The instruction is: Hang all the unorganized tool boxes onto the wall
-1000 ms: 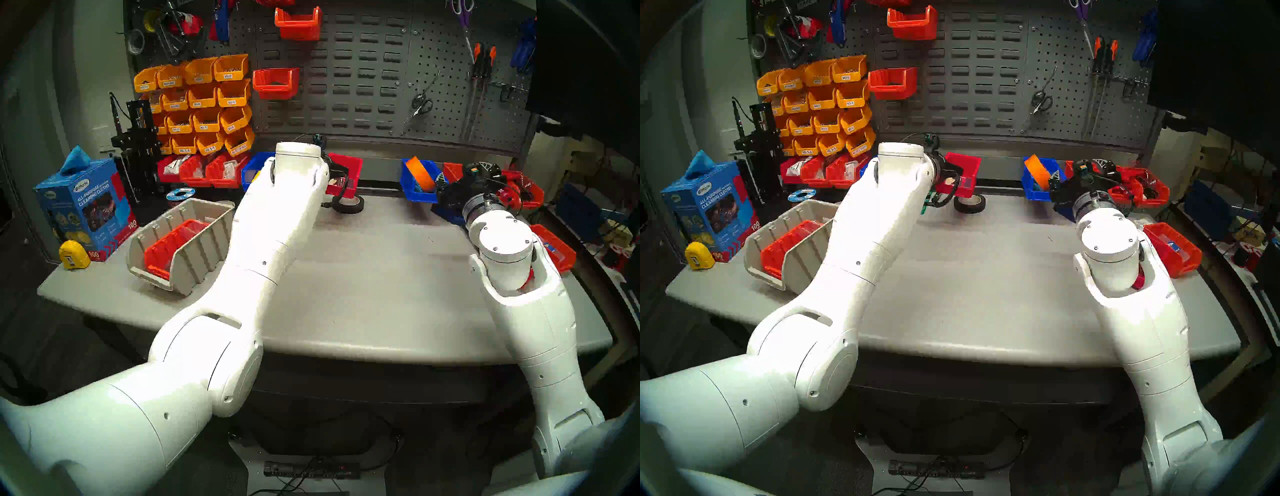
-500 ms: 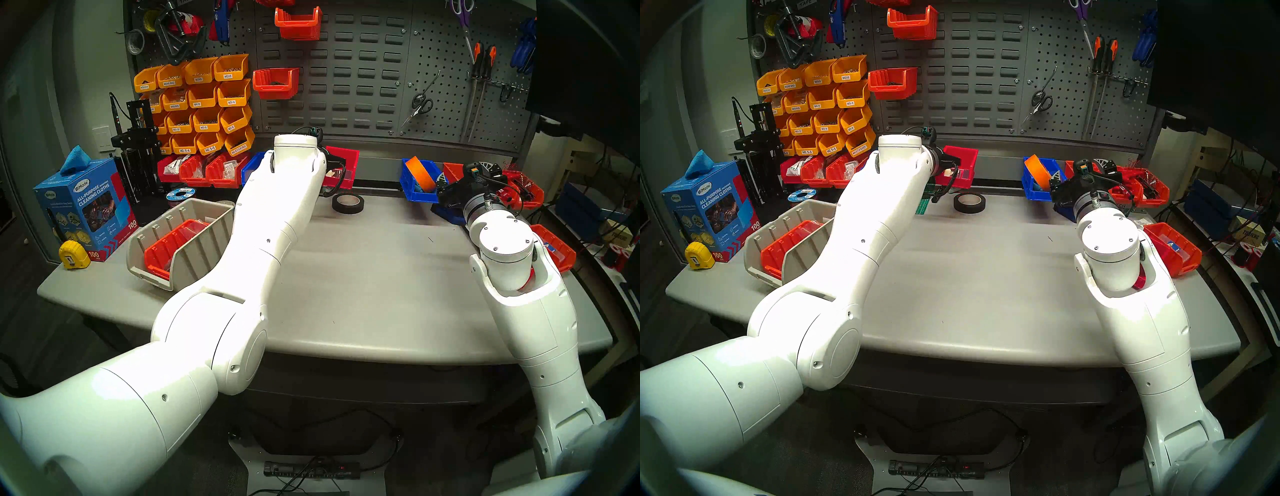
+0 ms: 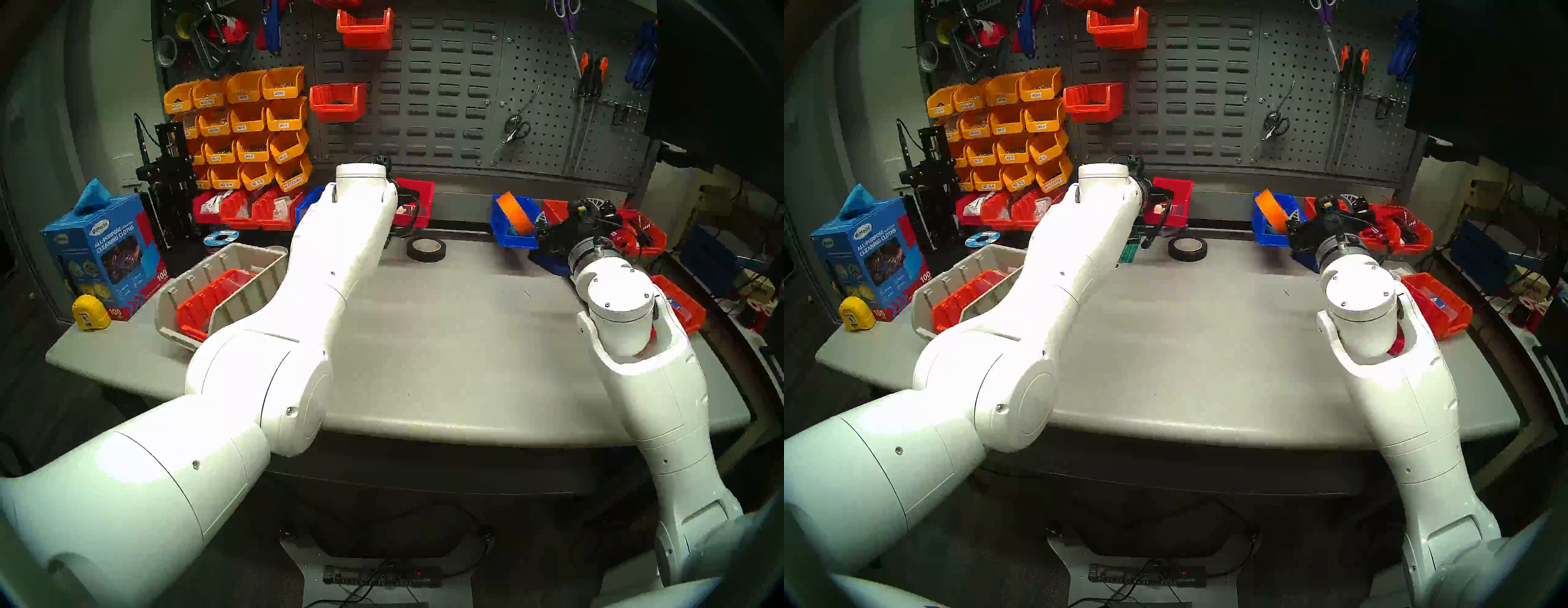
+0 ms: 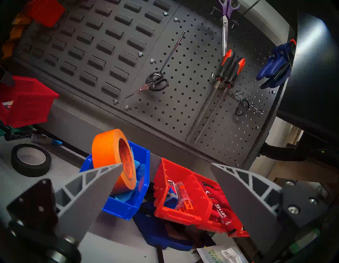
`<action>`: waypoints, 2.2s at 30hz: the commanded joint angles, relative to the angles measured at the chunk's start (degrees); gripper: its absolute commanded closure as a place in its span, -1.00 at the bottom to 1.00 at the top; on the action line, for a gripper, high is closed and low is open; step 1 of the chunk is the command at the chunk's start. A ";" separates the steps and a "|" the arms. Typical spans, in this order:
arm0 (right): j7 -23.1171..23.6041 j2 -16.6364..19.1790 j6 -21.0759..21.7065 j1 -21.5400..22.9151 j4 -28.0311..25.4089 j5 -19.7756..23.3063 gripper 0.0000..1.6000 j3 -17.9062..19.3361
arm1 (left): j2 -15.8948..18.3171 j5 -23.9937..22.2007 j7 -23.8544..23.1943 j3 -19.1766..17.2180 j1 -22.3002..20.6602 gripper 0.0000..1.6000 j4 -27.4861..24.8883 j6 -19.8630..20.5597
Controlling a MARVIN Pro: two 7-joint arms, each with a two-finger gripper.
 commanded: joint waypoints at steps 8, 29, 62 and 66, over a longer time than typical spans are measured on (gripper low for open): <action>0.26 0.83 -0.40 -0.01 -0.99 -0.14 -1.00 0.38 | -0.90 0.09 0.08 -1.32 -8.32 1.00 7.42 -5.40; 0.52 1.22 -0.85 0.34 -0.44 -0.02 -1.00 0.15 | -1.62 0.88 -0.06 -2.91 -14.02 1.00 17.14 -10.29; 1.04 0.88 -2.43 0.27 0.71 0.13 -1.00 0.28 | -2.31 -0.05 0.14 -6.21 -18.10 1.00 33.13 -18.85; 1.00 0.76 -2.54 0.27 0.78 0.17 -1.00 0.29 | -2.37 0.08 0.47 -6.04 -18.29 1.00 34.09 -19.09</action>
